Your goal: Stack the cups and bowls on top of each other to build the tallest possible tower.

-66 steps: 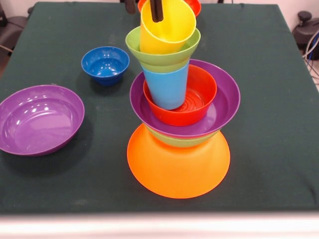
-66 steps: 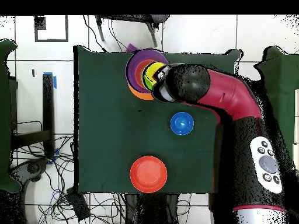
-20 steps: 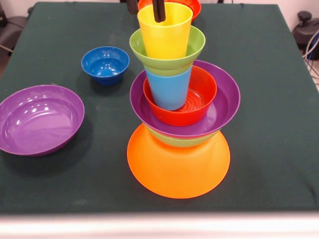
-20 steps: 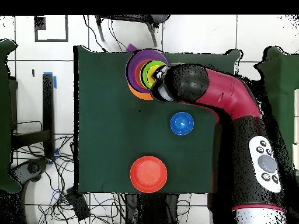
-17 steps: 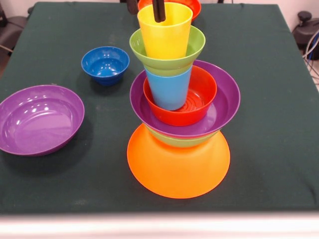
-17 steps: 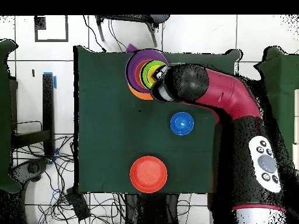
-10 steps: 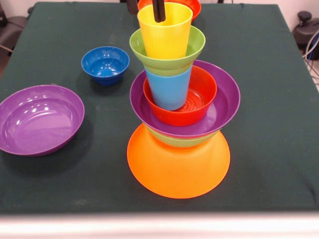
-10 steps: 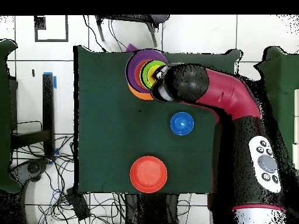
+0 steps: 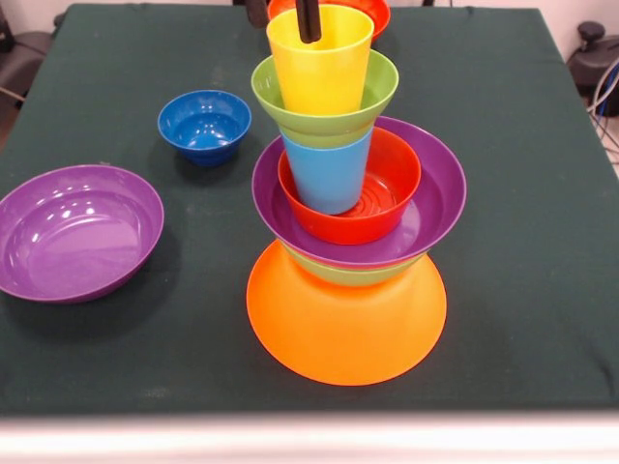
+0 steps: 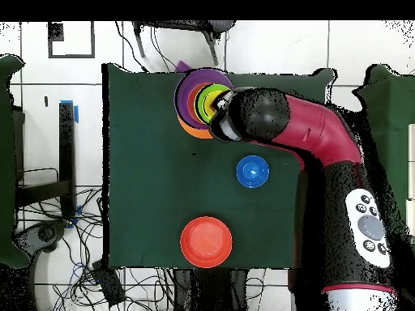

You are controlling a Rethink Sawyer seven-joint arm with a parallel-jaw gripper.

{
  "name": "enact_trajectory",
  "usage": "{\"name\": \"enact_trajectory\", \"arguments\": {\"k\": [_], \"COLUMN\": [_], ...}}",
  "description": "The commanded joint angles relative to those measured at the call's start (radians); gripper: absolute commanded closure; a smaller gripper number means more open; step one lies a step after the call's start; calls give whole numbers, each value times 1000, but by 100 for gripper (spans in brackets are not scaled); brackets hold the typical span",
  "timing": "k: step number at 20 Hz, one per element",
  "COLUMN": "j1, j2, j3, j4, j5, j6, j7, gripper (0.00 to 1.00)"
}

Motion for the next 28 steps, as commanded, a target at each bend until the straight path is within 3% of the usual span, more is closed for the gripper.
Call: {"name": "enact_trajectory", "arguments": {"k": [1,10,20,28], "j1": [30,33,26,-15], "j2": [17,0,-47,-55], "j3": [54,49,44,55], "j4": [-39,-59,-132,-120], "j5": [-12,-1,1,0], "j6": [83,132,306,314], "j7": [-45,-43,-58,-115], "gripper": [0,0,0,0]}}
